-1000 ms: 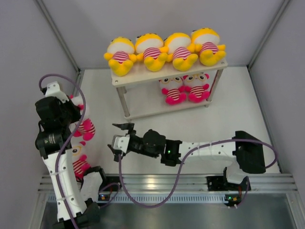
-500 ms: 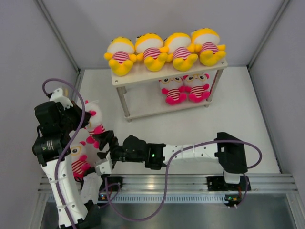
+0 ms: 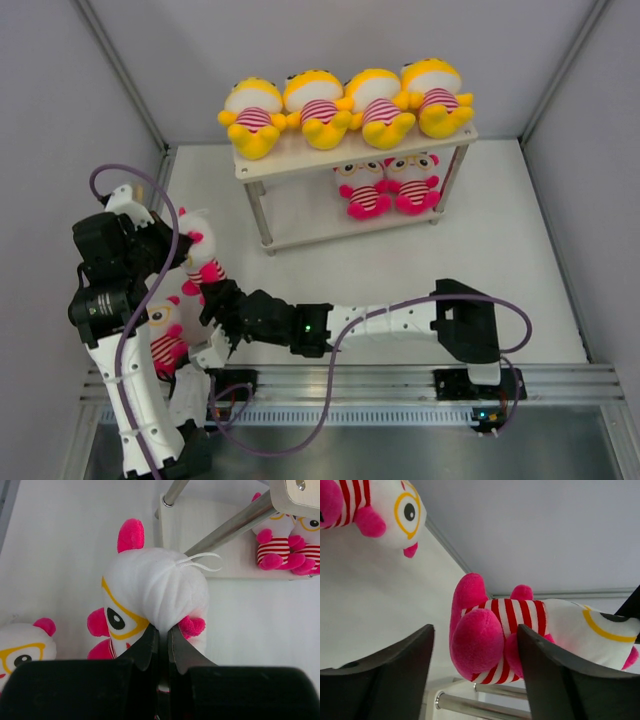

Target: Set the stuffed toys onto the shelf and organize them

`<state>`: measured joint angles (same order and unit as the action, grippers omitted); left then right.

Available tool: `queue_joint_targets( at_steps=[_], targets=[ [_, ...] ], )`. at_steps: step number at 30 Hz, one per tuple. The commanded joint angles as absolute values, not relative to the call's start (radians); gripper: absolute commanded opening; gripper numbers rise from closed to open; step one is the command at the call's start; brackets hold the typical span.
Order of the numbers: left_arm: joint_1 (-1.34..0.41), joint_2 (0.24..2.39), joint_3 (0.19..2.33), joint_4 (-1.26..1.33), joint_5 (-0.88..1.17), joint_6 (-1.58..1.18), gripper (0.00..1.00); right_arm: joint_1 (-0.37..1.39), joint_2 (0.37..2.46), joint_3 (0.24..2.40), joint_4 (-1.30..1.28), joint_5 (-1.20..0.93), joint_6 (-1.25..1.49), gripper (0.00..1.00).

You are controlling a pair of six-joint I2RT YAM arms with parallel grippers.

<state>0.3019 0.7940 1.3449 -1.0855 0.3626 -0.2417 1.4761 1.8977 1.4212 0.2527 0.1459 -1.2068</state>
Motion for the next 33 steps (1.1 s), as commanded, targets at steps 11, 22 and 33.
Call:
queue_joint_targets(
  at_steps=[11, 22, 33],
  targets=[
    [0.302, 0.784, 1.393, -1.111, 0.416, -0.218, 0.0, 1.451, 1.958, 1.488, 0.296, 0.376, -1.376, 0.0],
    [0.302, 0.802, 1.29, -1.106, 0.325, -0.071, 0.67, 1.465, 1.694, 1.299, 0.148, 0.132, -1.097, 0.0],
    [0.304, 0.807, 1.325, -1.104, 0.342, 0.035, 0.94, 1.451, 1.445, 1.056, -0.047, 0.005, -0.781, 0.0]
  ],
)
